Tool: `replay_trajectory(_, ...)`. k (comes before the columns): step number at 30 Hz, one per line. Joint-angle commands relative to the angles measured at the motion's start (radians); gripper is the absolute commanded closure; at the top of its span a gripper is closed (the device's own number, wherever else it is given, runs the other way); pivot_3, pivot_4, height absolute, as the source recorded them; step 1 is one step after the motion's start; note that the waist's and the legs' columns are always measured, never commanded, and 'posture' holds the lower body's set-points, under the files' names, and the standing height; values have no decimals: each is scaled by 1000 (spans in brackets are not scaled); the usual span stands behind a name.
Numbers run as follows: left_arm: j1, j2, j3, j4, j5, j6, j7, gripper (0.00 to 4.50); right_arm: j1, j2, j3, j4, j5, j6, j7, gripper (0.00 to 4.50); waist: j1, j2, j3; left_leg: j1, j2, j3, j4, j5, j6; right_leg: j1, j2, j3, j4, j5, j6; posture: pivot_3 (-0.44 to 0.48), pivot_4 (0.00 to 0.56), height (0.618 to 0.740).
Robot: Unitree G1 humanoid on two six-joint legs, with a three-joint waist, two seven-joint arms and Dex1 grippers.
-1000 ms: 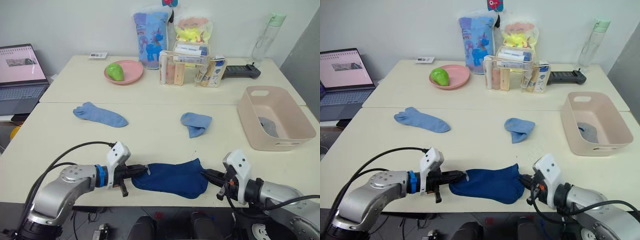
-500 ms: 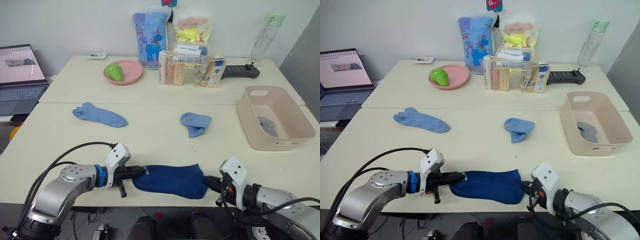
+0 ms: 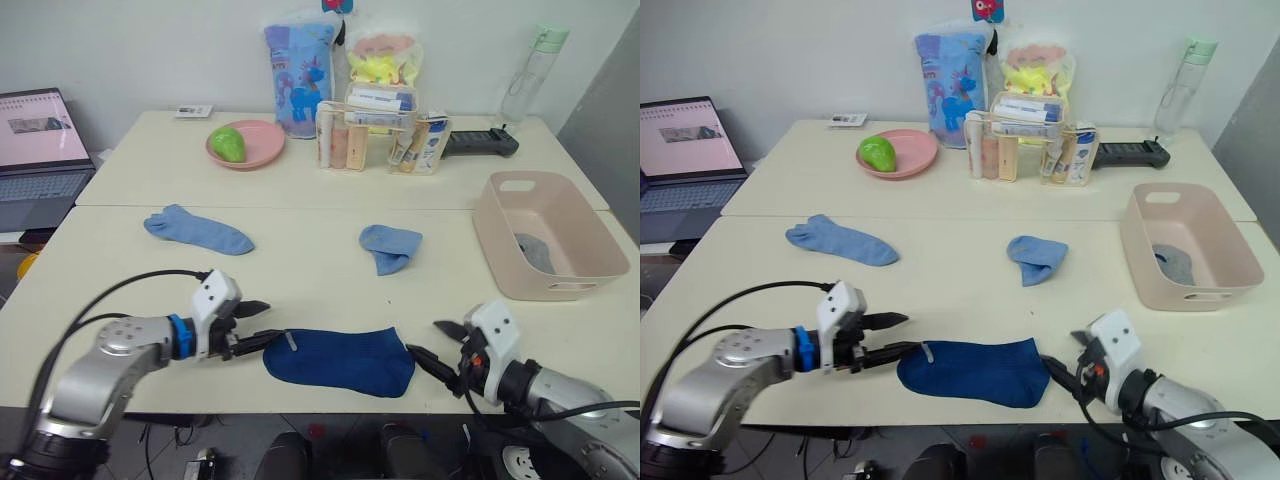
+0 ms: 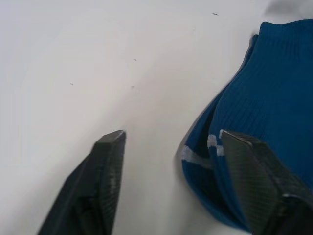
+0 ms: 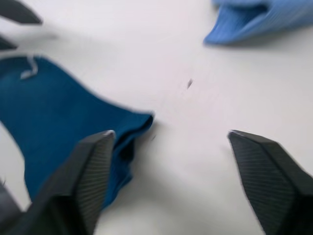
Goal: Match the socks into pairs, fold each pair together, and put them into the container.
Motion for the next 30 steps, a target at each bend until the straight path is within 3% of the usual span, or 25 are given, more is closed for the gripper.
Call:
replay_trajectory(1, -47, 32, 44, 8, -10, -43, -41, 1182, -94, 6, 55, -66, 17, -10, -17, 84, 1, 0, 0, 0, 0, 0, 0, 0, 0, 0, 0, 0, 0, 0, 0, 0, 150, 703)
replay_trajectory(4, -71, 19, -18, 0, 0, -52, -63, 1571, -150, 3, 131, -64, 5, -24, -6, 46, 1, 0, 0, 0, 0, 0, 0, 0, 0, 0, 0, 0, 0, 0, 0, 0, 150, 703)
replay_trajectory(7, -79, 18, -107, -46, 7, -35, -96, 2382, -162, -24, 208, -64, -23, -36, 12, 634, 2, 0, 0, -1, 0, 0, 0, 0, 0, 0, 0, 0, -2, 0, 0, 0, 150, 703)
replay_trajectory(14, -124, -71, -265, 16, 71, -81, -108, 4500, -122, -71, 363, 59, -140, -173, 112, 3091, 2, -1, 1, -1, -1, 0, 1, 0, 0, 1, 0, -1, -3, 0, 0, 0, 150, 703)
replay_trajectory(18, -147, -117, -324, 26, 114, -72, -72, 4500, -142, -93, 447, 116, -217, -248, 173, 4480, 0, -1, 1, -1, -1, 0, 1, 0, 0, 0, 0, -1, -1, 0, 0, 0, 150, 703)
replay_trajectory(24, -154, -160, -355, 35, 131, -45, -44, 4500, -147, -84, 500, 202, -277, -311, 214, 4480, 2, -2, 1, -1, -1, 0, 1, 0, 0, 0, 0, -1, -1, 0, 0, 0, 150, 703)
replay_trajectory(30, -107, -117, -373, 97, 203, -99, -58, 4500, -108, -108, 503, 233, -319, -344, 243, 4480, 1, -2, 1, -1, -1, 0, 1, 0, 0, 0, 0, 0, -1, 0, 0, 0, 150, 703)
